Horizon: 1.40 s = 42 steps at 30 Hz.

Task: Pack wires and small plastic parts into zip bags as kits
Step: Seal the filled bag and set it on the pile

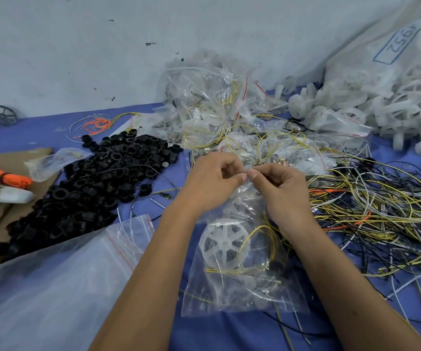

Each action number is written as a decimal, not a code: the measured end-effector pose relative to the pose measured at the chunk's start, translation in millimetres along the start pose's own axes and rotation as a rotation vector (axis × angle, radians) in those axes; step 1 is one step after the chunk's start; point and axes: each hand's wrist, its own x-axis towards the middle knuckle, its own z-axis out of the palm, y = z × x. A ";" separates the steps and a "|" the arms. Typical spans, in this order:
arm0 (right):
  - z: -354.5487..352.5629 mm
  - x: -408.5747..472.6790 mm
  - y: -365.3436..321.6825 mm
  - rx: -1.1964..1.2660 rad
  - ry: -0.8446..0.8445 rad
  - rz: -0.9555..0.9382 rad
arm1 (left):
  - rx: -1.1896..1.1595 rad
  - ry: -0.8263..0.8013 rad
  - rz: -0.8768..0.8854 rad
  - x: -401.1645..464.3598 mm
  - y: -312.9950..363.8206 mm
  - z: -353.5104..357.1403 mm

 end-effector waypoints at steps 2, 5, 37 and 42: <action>1.2 0.1 1.3 -0.023 0.004 -0.010 | -0.021 0.006 -0.019 -0.3 -2.4 0.5; 1.9 -0.4 0.6 -0.045 -0.004 -0.030 | -0.049 0.019 -0.036 -0.9 -3.4 0.6; 5.5 -4.7 -5.8 -0.052 -0.010 -0.001 | -0.115 -0.026 -0.082 -3.8 -10.7 -8.3; 5.1 -3.6 -4.3 -0.046 -0.007 0.026 | -0.106 -0.034 -0.078 -5.4 -10.5 -11.0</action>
